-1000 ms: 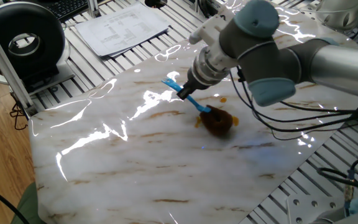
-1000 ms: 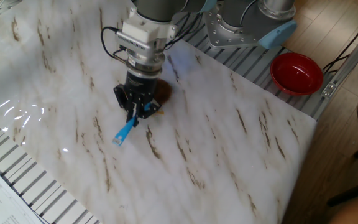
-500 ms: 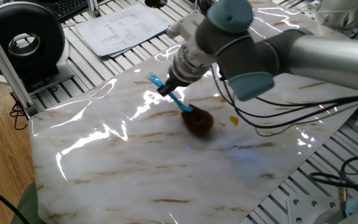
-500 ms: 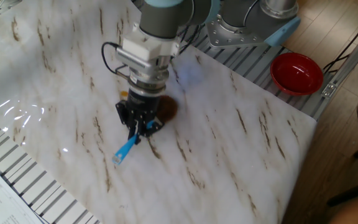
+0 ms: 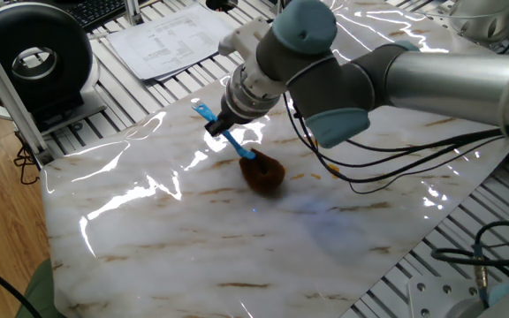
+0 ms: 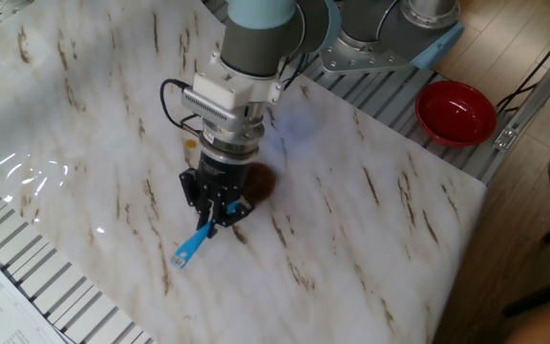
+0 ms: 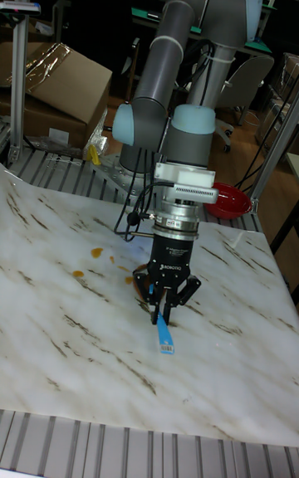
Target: Scrub the table with a brush
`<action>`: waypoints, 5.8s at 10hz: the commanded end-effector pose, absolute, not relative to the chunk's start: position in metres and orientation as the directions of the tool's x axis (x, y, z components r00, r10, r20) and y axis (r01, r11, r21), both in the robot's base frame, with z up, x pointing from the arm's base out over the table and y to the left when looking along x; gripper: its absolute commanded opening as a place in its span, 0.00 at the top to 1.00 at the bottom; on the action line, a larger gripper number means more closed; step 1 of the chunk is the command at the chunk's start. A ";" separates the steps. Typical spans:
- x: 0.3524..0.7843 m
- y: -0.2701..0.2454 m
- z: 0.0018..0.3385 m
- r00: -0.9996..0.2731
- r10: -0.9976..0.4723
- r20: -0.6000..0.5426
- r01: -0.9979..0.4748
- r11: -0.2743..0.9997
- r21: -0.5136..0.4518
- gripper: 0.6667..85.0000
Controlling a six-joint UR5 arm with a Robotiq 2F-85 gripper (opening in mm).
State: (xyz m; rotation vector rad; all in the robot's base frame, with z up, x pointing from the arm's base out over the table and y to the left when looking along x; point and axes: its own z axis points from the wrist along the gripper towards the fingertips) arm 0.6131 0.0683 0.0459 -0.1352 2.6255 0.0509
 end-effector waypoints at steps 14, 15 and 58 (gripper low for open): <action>0.599 0.017 0.048 -0.781 -0.254 -0.570 -0.237 0.966 -0.105 1.00; 0.598 0.014 0.048 -0.775 -0.267 -0.572 -0.245 0.962 -0.117 1.00; 0.519 -0.013 0.030 -0.905 -0.205 -0.373 -0.206 0.978 -0.038 1.00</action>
